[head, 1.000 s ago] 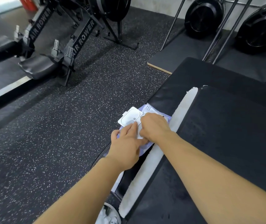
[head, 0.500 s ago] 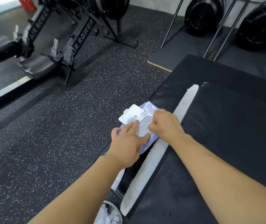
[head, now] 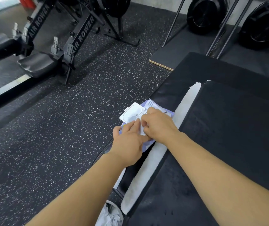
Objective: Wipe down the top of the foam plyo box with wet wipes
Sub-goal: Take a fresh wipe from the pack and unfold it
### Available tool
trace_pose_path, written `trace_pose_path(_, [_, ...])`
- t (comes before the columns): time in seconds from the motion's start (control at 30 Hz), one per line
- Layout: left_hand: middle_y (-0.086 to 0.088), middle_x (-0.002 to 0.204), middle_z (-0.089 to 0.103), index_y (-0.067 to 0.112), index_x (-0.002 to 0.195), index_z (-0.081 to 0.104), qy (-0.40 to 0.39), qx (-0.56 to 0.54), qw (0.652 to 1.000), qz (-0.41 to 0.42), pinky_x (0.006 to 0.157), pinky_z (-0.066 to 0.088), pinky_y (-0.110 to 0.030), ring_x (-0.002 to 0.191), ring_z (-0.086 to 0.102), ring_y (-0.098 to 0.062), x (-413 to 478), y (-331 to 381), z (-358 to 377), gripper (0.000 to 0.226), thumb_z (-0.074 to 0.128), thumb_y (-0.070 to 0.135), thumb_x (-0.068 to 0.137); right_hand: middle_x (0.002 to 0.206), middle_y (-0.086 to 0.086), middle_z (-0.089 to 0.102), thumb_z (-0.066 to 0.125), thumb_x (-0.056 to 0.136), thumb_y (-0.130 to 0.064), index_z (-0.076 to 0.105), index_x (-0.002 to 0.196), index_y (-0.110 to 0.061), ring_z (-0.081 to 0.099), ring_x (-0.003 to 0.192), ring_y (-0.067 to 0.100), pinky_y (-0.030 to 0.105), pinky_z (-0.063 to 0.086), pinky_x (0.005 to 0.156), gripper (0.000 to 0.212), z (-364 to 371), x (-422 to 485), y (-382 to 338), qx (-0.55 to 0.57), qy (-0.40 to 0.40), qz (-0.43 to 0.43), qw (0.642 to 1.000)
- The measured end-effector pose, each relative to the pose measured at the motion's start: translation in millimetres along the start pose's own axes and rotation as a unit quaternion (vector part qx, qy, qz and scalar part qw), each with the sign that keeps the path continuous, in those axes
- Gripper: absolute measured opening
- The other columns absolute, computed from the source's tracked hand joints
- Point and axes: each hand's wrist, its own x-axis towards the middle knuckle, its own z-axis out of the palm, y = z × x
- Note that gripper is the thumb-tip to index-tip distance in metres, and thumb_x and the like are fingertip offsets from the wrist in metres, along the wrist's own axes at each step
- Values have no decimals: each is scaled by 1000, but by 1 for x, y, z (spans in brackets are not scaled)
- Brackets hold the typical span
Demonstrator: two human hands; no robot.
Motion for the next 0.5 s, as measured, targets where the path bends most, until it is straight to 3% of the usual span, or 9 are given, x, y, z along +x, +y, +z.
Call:
trace_pose_path(0.13, [-4,162,1,57,124,48,-6,12,1000,-6,112,7,-47,147,0,-18,-1,0,1,45,41,23,96,112,5,47,53,93,-16,62,94,-12,48,91,22,33,38,69,10,-3,-1,0,-14,-3,9,1000])
trace_pose_path(0.3, [-5,162,-3,51,133,38,-7,24,1000,-13,112,6,-49,147,-2,-19,-1,2,3,50,41,19,95,106,5,47,57,88,-9,57,81,-7,57,81,28,42,51,74,7,3,-11,12,153,97,73,981])
trace_pose_path(0.5, [-6,162,-3,46,130,44,-8,21,1000,-17,111,6,-50,147,-2,-19,-2,4,4,44,42,19,96,97,-2,47,57,88,-4,58,80,-12,52,68,14,32,49,73,12,10,-16,15,268,160,109,944])
